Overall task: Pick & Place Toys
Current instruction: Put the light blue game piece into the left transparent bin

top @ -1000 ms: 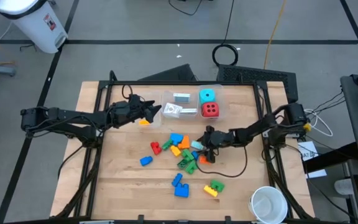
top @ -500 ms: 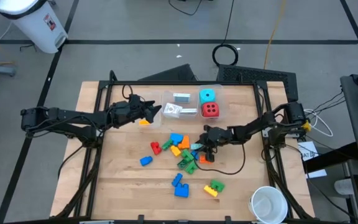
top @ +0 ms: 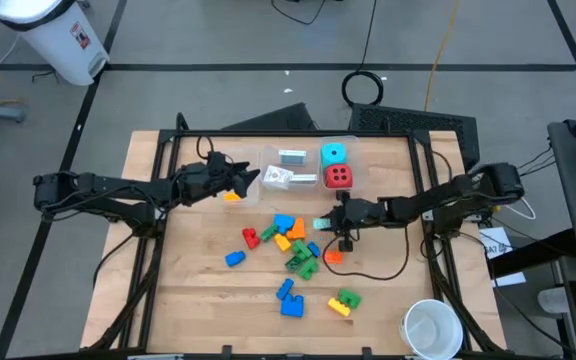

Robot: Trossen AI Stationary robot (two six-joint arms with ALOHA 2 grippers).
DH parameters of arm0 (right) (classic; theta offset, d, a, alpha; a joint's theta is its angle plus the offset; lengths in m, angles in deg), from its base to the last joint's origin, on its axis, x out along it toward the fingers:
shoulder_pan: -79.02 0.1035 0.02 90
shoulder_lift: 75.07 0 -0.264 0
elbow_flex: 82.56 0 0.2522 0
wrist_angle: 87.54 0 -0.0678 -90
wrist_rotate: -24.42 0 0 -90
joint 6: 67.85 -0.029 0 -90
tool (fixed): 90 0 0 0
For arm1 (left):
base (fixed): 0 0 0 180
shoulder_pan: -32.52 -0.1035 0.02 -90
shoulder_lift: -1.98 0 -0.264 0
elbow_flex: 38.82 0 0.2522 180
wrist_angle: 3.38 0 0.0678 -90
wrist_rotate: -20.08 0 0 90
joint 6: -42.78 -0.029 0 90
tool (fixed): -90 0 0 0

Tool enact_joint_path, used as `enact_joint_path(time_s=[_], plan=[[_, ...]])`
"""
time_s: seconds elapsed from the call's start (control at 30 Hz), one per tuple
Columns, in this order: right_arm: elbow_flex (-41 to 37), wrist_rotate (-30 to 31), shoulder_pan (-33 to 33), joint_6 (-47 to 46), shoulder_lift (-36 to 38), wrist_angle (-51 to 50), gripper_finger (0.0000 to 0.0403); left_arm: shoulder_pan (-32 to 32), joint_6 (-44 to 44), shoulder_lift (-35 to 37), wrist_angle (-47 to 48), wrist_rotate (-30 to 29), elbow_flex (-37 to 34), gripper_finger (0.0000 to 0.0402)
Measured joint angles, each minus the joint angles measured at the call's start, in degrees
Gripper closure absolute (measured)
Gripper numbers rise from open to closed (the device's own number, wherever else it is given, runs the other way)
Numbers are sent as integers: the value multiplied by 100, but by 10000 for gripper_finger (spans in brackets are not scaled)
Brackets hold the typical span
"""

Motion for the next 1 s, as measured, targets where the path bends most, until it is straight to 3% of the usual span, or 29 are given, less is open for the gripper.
enact_joint_path(time_s=[0.3, 0.43, 0.57, 0.7, 0.87, 1.0], plan=[[4, 1254, 284, 1499, 741, 311, 317, 402, 11, -69, -522, 699, 0, 78], [4, 1891, 498, 2343, 781, 910, 317, 811, -20, -453, -1205, 717, 0, 78], [7, 2007, 650, 2850, 782, 1388, 317, 1135, -78, -1137, -2160, 721, 22, 78], [7, 2011, 712, 2881, 781, 1545, 317, 1343, -74, -1902, -2265, 715, 520, 78], [9, 2019, 718, 2857, 781, 1524, 317, 1474, -296, -3012, -2080, 1019, 1630, 78], [4, 2258, 743, 2847, 783, 1486, 317, 1454, -497, -3544, -1499, 1079, 2444, 78]])
